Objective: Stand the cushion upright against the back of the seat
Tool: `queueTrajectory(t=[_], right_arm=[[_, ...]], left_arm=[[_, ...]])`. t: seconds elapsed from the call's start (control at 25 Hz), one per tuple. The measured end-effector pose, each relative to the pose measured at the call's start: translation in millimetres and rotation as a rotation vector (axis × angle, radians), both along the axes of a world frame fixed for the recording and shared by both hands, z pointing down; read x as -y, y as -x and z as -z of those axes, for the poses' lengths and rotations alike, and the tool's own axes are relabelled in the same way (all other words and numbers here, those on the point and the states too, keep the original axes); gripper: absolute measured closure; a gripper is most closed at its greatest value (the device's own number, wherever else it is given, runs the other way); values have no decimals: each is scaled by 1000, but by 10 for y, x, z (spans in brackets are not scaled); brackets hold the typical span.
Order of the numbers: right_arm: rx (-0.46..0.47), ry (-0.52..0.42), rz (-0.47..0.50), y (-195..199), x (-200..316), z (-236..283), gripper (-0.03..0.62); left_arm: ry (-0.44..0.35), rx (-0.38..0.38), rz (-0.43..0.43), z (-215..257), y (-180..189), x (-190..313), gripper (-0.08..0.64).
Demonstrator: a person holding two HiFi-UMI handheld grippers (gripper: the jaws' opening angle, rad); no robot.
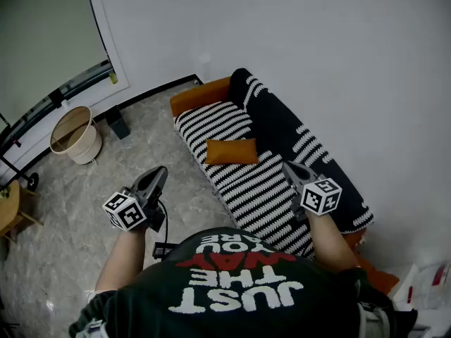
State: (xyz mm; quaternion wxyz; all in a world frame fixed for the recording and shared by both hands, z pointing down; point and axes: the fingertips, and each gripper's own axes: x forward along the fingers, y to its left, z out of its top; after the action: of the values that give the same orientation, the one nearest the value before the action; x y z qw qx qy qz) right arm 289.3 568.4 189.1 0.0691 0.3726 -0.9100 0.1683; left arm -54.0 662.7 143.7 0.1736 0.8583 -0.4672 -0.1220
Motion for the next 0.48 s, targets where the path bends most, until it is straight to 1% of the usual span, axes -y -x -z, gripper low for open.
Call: queueTrajectory(t=[0.28, 0.48], right_arm=[[-4, -4, 10, 1, -6, 11, 569], [-10, -2, 13, -74, -31, 7, 569]], left_arm=[[2, -6, -10, 16, -92, 5, 549], [2, -10, -7, -2, -158, -22, 549]])
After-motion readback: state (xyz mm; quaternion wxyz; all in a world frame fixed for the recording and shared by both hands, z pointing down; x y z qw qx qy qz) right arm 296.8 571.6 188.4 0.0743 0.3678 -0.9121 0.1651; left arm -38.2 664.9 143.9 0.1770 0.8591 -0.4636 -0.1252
